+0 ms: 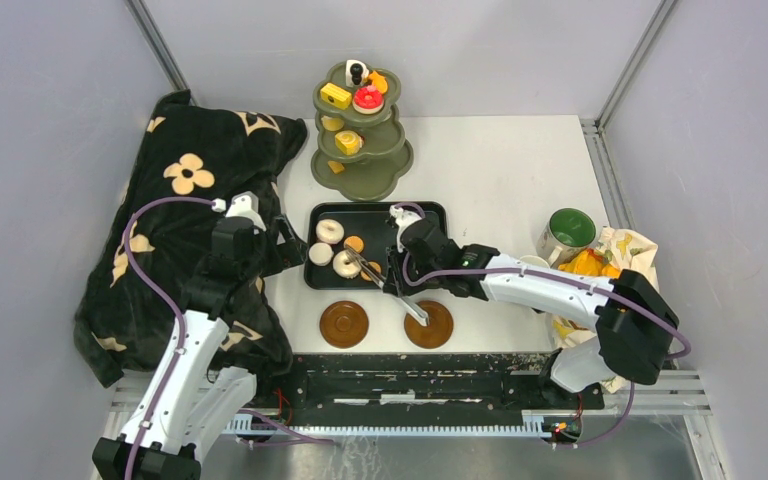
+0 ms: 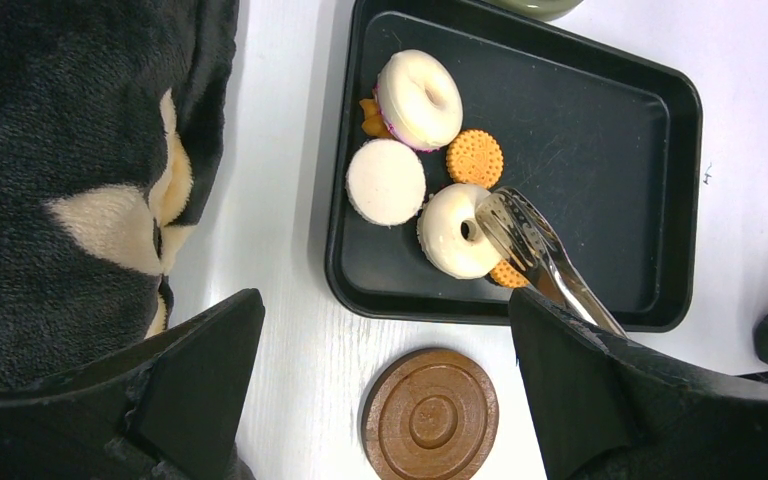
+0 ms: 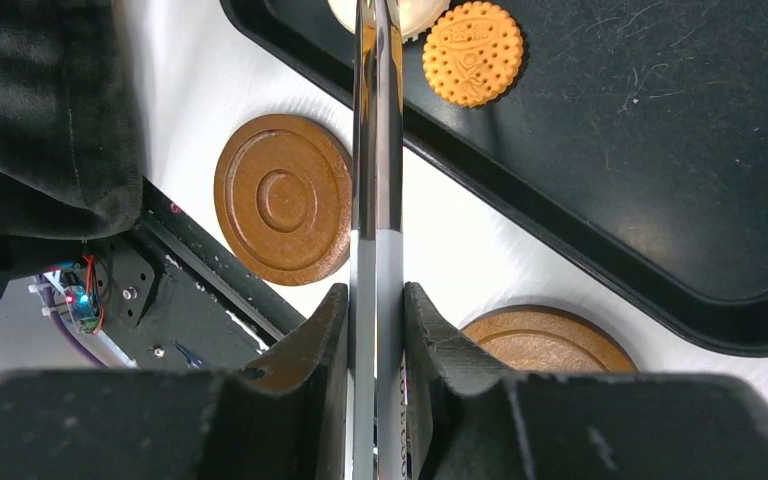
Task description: Serve the afternoon tea
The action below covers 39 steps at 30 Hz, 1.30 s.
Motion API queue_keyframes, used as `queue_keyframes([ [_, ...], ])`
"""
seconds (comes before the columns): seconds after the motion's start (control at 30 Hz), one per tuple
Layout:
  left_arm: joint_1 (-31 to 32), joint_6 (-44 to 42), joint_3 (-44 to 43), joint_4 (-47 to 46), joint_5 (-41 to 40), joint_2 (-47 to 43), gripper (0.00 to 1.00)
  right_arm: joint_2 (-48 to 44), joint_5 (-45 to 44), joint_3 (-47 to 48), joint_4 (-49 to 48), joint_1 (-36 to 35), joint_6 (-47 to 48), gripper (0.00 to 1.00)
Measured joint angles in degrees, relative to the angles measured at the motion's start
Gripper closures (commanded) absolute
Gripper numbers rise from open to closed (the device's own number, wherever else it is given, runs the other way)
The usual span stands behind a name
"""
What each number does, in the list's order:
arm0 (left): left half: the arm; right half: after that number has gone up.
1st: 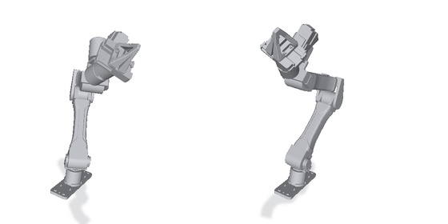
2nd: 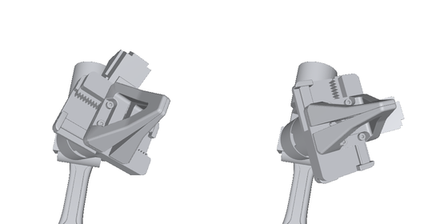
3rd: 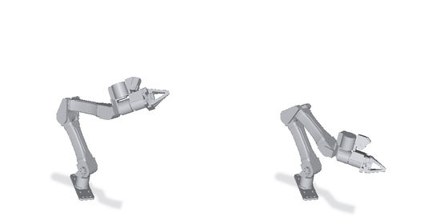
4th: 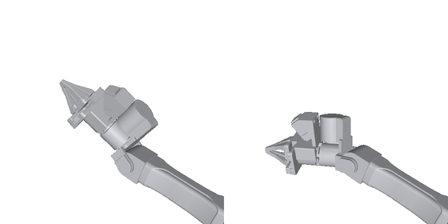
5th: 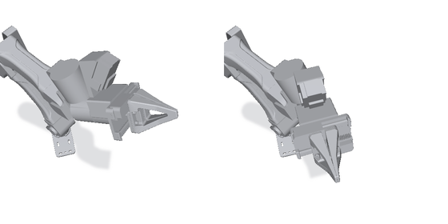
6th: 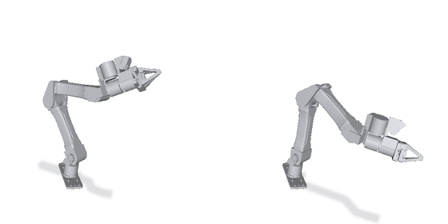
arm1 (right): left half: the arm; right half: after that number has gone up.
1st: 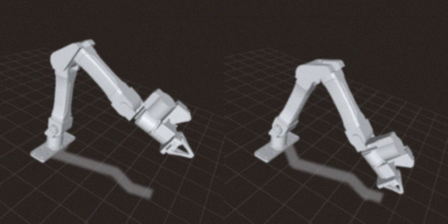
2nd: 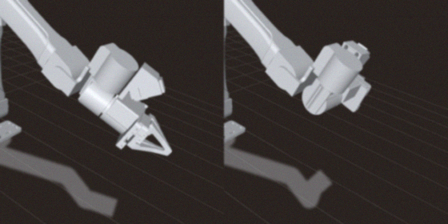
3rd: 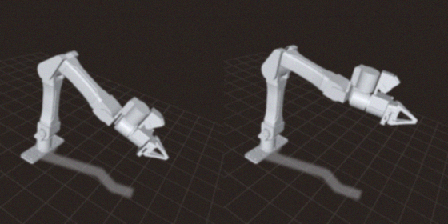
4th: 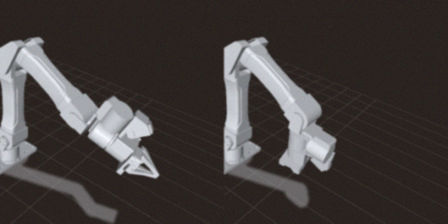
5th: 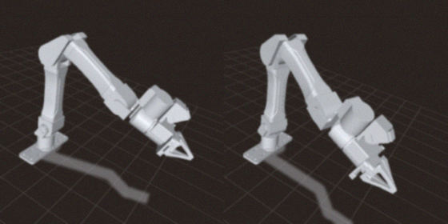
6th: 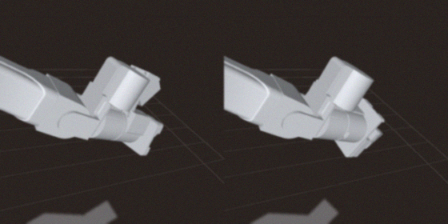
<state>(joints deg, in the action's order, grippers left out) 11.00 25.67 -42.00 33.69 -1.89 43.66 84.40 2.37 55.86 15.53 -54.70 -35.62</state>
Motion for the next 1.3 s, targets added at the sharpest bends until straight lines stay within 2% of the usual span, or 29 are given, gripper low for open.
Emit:
queue_keyframes([
  [0.2, 0.0, 0.0, 0.0, -0.02, 0.02, 0.33, 0.01, -2.23, -1.86, 0.07, 2.03, 0.0, 0.85, 0.91],
  [0.33, 0.0, 0.0, 0.0, -0.13, 0.04, 0.81, 0.01, -4.0, -4.52, 0.46, 4.61, 0.0, 2.05, 0.65],
  [0.5, 0.0, -0.02, 0.0, -0.79, 0.11, 1.73, 0.01, -4.0, -5.57, 3.74, 8.28, 0.0, 3.93, 0.56],
  [0.87, 0.0, 0.0, 0.0, -0.9, 0.5, 1.99, 0.01, -1.25, -1.88, 7.72, 9.84, 0.59, 5.77, 0.52],
  [1.3, 0.0, 0.0, 0.0, -0.87, 0.48, 1.38, 0.01, -1.03, 1.9, 7.91, 9.03, 4.5, 4.15, 0.51],
])
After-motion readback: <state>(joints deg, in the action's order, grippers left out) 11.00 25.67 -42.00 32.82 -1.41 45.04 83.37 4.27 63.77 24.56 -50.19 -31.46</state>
